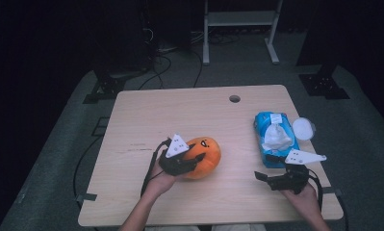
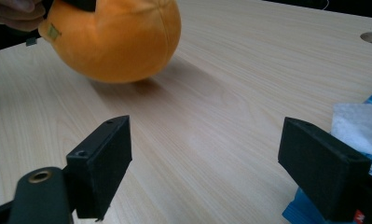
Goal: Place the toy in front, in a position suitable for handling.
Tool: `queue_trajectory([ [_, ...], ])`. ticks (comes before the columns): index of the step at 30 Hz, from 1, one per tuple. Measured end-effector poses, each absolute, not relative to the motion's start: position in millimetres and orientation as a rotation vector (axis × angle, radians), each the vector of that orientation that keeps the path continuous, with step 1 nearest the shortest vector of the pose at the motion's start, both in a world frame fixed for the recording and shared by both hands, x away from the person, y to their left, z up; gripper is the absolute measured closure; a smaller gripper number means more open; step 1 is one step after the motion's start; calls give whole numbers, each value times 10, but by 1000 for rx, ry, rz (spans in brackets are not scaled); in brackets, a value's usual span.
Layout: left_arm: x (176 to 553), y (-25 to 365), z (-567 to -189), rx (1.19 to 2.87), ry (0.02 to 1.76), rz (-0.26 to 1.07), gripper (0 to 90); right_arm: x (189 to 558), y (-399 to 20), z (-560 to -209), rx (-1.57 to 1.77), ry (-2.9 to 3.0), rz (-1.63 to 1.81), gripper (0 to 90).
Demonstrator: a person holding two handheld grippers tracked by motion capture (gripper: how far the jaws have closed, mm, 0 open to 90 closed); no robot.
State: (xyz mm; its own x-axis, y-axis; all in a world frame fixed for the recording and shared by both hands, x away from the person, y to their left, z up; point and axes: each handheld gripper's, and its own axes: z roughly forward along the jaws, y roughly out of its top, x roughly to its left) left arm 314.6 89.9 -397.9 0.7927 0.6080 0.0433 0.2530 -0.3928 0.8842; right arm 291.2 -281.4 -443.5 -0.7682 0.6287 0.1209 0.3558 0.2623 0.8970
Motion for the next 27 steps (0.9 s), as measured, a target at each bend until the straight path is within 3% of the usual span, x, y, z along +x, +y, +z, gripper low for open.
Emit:
queue_trajectory([
  [15, 3111, 682, -4231, 2033, 593, 367, 529, 2944, -2797, -4457, 916, 2281, 1502, 162],
  [18, 3102, 694, -4223, 2033, 597, 362, 447, 2948, -2788, -4465, 920, 2288, 1501, 162],
  [19, 3091, 703, -4210, 2027, 605, 367, 332, 2955, -2776, -4473, 919, 2294, 1497, 162],
  [20, 3062, 732, -4174, 2004, 615, 368, 286, 2956, -2772, -4475, 919, 2295, 1497, 162],
  [23, 2987, 835, -4106, 1940, 627, 360, 201, 2959, -2757, -4477, 921, 2301, 1495, 162],
  [27, 2893, 999, -4103, 1902, 638, 362, 177, 2967, -2753, -4467, 926, 2292, 1512, 162],
])
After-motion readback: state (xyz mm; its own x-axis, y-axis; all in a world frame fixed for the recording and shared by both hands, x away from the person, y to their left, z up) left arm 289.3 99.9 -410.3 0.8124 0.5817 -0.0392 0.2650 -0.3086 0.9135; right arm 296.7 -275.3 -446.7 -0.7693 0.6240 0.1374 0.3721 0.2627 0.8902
